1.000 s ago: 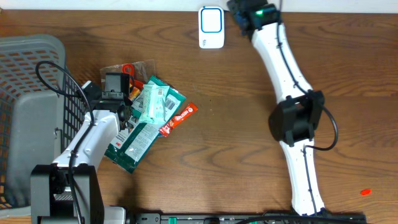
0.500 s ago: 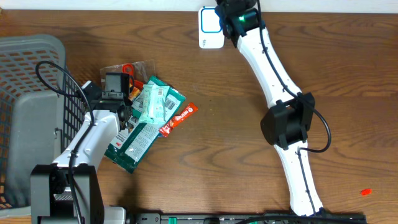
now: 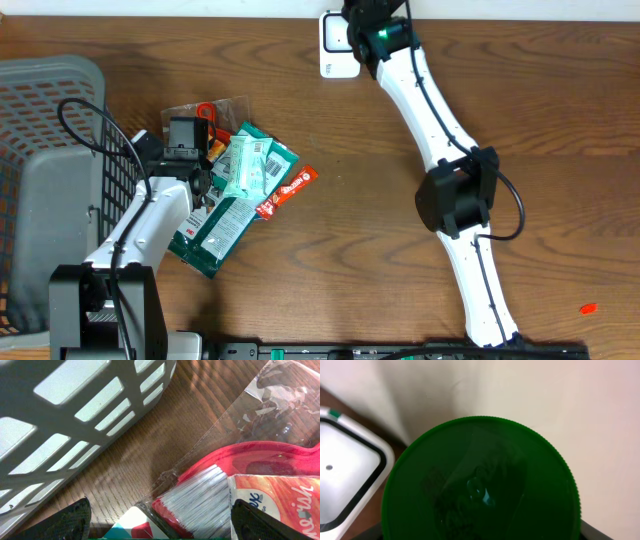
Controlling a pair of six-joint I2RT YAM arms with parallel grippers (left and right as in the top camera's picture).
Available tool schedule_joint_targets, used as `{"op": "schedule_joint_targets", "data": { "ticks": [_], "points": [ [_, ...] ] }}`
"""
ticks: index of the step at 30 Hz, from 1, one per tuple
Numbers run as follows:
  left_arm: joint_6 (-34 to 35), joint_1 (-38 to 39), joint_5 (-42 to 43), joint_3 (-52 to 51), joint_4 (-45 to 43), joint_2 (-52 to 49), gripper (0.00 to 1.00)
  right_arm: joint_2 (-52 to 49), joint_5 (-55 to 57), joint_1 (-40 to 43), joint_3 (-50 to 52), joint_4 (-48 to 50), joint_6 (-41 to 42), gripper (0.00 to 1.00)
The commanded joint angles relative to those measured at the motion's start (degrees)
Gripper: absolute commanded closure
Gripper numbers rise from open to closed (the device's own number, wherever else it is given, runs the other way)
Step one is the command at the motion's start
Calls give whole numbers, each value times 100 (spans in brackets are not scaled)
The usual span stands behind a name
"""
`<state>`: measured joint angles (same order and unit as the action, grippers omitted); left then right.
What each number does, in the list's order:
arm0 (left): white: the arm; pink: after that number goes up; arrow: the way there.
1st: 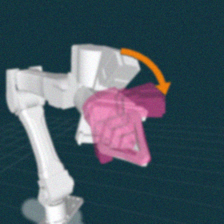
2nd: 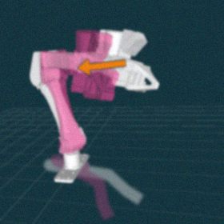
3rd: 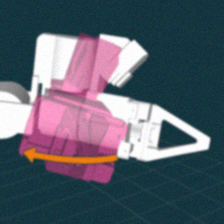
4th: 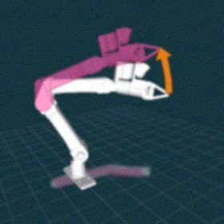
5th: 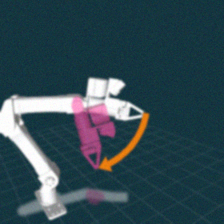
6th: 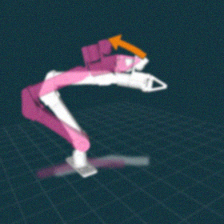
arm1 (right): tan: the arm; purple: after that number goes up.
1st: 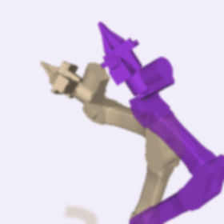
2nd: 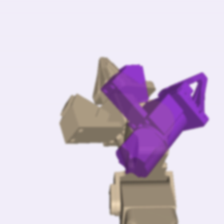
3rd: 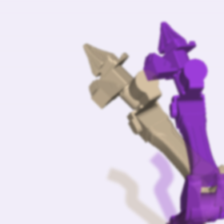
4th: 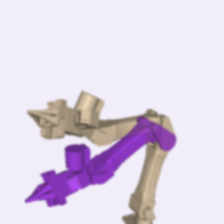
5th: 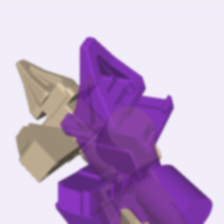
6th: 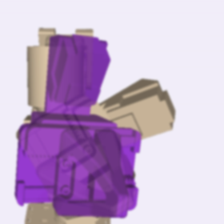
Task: Scan the item barcode
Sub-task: 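Swing the right gripper left, carrying the jar over the scanner, then hold the jar above the scanner face with the right gripper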
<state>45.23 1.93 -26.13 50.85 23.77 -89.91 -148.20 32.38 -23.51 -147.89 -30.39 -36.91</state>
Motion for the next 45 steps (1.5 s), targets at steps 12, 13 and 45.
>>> {"op": "schedule_joint_targets", "data": {
  "ticks": [12, 13, 45],
  "points": [
    [98, -35, -133, -39, 9, -76, 11, -476, 354, -282, -39, 396, -496, 97],
    [118, -35, -133, -39, 9, -76, 11, -476, 350, -297, -39, 420, -498, 97],
    [116, -37, -4, -39, 4, -76, 11, -1115, 684, -468, -37, 1740, -1491, 96]
  ]
}}
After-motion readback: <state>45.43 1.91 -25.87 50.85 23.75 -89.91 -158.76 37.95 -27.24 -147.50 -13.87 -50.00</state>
